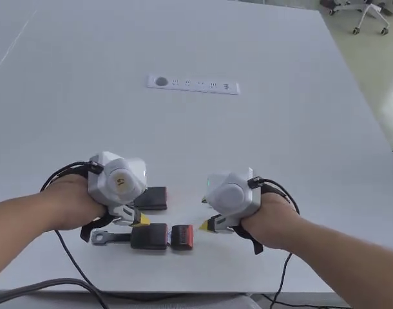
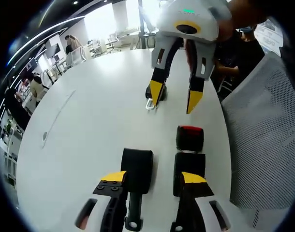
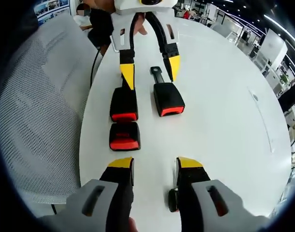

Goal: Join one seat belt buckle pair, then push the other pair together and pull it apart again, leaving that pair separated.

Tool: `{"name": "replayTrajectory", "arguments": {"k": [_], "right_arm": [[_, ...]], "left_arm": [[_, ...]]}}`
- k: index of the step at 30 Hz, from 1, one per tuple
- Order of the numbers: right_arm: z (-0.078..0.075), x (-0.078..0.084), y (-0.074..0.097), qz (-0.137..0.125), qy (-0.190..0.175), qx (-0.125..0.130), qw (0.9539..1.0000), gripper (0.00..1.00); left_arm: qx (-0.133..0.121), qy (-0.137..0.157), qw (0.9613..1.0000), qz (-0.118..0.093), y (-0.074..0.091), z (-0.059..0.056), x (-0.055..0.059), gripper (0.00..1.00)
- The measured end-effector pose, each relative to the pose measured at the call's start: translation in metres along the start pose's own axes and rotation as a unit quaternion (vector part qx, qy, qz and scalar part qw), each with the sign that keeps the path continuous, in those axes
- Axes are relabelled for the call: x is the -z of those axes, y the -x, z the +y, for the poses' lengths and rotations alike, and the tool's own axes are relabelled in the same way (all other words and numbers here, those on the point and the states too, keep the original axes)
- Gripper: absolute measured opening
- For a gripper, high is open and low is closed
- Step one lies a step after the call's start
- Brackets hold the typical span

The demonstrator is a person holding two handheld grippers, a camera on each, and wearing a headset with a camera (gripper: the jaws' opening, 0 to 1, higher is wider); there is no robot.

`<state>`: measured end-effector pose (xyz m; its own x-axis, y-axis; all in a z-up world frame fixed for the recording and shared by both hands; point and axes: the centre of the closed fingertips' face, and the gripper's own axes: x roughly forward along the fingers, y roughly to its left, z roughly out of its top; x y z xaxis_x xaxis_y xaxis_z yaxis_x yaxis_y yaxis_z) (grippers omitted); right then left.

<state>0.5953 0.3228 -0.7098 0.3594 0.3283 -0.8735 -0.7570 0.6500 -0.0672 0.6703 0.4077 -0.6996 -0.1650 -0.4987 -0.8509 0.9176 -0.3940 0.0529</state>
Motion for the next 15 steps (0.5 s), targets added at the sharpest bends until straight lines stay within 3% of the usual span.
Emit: {"name": "replayTrajectory", "arguments": {"k": [8, 13, 15], "right_arm": [[-0.020, 0.031, 0.007, 0.018, -0.010, 0.013, 0.9997, 0.33], [-0.033, 0.050, 0.013, 0.027, -0.022, 0.021, 0.9992, 0.33], [-0.038, 0.062, 0.013, 0.041, -0.020, 0.023, 0.9987, 0.34]], "left_arm": [[-0.001, 0.003, 1.0000, 0.005, -0.011, 0.020, 0.002, 0.44], [0.002, 0.000, 1.0000, 0.008, -0.013, 0.024, 0.001, 0.44], [0.005, -0.011, 0.9997, 0.019, -0.016, 0.025, 0.005, 0.44]]}}
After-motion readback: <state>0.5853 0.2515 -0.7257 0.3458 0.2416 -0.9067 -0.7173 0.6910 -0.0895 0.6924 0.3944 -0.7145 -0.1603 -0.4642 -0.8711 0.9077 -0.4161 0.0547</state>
